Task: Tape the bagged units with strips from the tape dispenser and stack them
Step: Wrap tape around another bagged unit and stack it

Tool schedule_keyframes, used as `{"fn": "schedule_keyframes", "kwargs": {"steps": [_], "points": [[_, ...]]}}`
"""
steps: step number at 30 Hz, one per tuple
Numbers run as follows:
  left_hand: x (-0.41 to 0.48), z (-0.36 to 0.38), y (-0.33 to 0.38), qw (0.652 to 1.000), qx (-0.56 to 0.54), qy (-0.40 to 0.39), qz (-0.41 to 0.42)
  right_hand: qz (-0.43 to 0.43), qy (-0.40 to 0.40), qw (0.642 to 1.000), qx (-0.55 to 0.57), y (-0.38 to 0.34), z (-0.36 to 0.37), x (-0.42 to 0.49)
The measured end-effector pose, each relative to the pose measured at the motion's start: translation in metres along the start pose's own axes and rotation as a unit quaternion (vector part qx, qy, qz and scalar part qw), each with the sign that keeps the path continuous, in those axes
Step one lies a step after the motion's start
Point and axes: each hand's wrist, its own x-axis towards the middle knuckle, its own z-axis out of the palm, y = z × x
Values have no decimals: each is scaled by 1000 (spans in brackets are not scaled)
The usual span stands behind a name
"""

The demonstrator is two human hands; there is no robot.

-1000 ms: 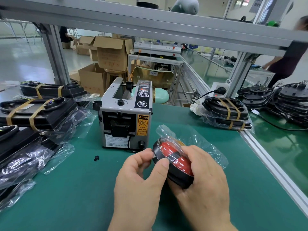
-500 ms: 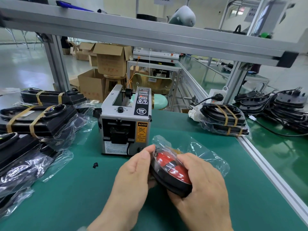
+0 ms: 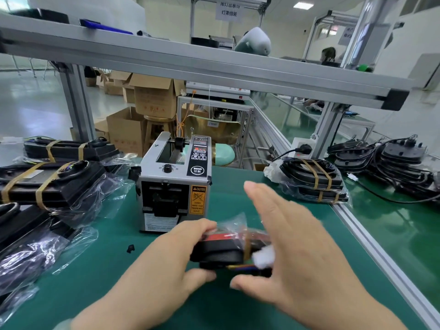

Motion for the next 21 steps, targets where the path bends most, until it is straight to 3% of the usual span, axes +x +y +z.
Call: {"fn": "schedule_keyframes", "kwargs": {"steps": [2,5,12,14,17,19,21], "points": [[1,-7,-7,997,-59,-34,-37,-25,24,999,21,13,-4,5],[3,-9,-17,986,-121,-81,-81,-23,-37,999,1,30,6,8],[-6,-7,-25,964,-211,-68,-151,-18,-40,999,-24,23,33,19],[-8,-15,-20,951,-264,-41,-153,5,-44,999,-15,22,32,21],[-3,-24,-8,950,-275,84,-123,18,-51,998,-32,20,33,22],[1,-28,1,964,-203,151,-81,22,-51,998,-35,18,32,22],[3,-31,8,981,-98,162,-50,27,-54,998,-31,18,31,23]]}}
